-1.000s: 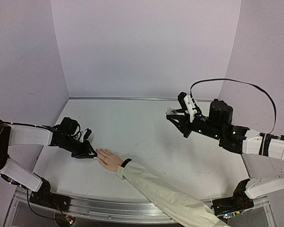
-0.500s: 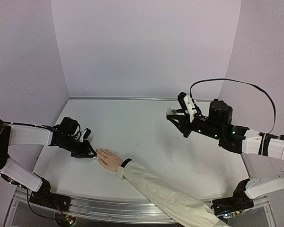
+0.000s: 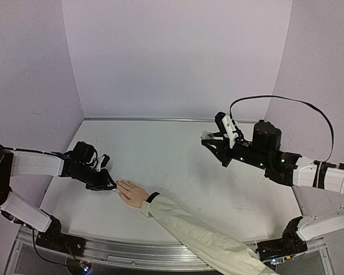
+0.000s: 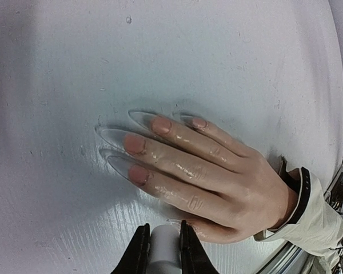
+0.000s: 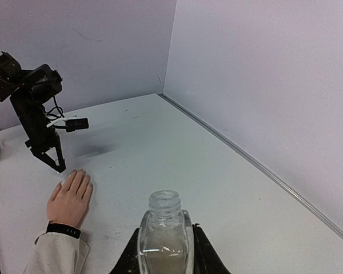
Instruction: Paint the nails
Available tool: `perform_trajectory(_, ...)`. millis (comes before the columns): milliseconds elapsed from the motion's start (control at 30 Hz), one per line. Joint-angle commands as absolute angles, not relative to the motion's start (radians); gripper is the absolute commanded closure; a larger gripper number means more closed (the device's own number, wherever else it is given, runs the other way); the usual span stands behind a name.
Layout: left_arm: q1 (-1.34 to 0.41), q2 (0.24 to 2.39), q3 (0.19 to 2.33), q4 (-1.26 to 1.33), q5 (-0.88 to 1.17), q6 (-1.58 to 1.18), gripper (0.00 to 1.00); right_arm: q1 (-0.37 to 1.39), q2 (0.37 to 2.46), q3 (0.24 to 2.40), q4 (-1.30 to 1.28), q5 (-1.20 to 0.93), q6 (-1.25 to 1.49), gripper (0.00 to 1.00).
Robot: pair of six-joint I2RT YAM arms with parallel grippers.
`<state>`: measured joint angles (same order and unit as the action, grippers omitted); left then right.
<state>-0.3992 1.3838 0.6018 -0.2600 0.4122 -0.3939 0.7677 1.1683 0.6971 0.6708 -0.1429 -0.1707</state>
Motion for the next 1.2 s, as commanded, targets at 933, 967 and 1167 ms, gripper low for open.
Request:
perform_trajectory(933,-0.396,1.336,0.602,-0.274,0.489,-0.375,1.0,0.758,1.15,0.701,0.74,-0.164,-0.164,1.0)
perform_trajectory(967,-0.397,1.339,0.599,-0.265,0.49,-0.376,1.0,0.758,1.15,0.701,0.739,-0.163,-0.164,1.0)
perform_trajectory(1167,-0.396,1.352,0.6,-0.239,0.497,-0.379,1.0,0.758,1.155,0.701,0.739,-0.166,-0.166,1.0)
